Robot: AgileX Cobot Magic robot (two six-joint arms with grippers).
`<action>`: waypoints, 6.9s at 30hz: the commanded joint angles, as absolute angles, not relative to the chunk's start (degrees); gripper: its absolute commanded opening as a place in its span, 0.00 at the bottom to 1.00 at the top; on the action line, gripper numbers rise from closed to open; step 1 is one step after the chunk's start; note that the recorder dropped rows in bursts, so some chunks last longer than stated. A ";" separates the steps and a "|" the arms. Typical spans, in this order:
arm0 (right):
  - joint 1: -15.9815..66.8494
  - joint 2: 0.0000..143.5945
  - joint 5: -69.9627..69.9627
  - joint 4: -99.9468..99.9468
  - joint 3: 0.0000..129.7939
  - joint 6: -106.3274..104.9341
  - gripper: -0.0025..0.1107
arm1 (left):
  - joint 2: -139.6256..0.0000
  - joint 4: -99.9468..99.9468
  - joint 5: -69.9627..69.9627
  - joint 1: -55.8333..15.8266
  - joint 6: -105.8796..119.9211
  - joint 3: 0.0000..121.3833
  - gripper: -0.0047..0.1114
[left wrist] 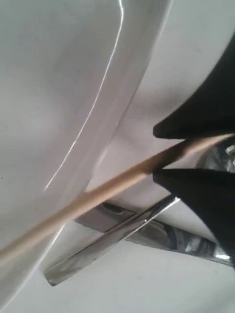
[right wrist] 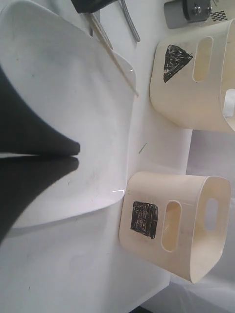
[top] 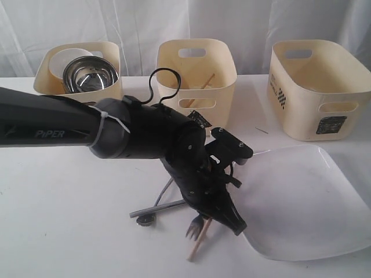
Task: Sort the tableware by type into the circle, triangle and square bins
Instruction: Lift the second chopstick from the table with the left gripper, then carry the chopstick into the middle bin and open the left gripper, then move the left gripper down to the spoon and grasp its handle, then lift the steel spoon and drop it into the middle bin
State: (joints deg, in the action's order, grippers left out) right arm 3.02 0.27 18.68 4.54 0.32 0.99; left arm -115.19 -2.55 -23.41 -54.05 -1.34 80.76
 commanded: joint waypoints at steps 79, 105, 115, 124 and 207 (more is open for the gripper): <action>2.88 0.00 18.13 4.49 0.00 1.37 0.02 | -97.77 -14.21 -35.13 -38.44 18.95 82.67 0.33; 2.88 0.00 18.13 4.49 0.00 1.37 0.02 | -105.35 -26.28 -30.58 -44.13 29.83 74.69 0.52; 2.88 0.00 18.13 4.49 0.00 1.37 0.02 | -106.23 -22.30 -27.41 -44.13 29.33 74.80 0.53; 2.88 0.00 18.13 4.49 0.00 2.58 0.02 | -106.74 -5.18 -22.92 -40.19 12.11 74.80 0.53; 2.88 0.00 18.13 4.49 0.00 2.70 0.02 | -103.58 2.59 9.92 -41.36 9.43 86.66 0.04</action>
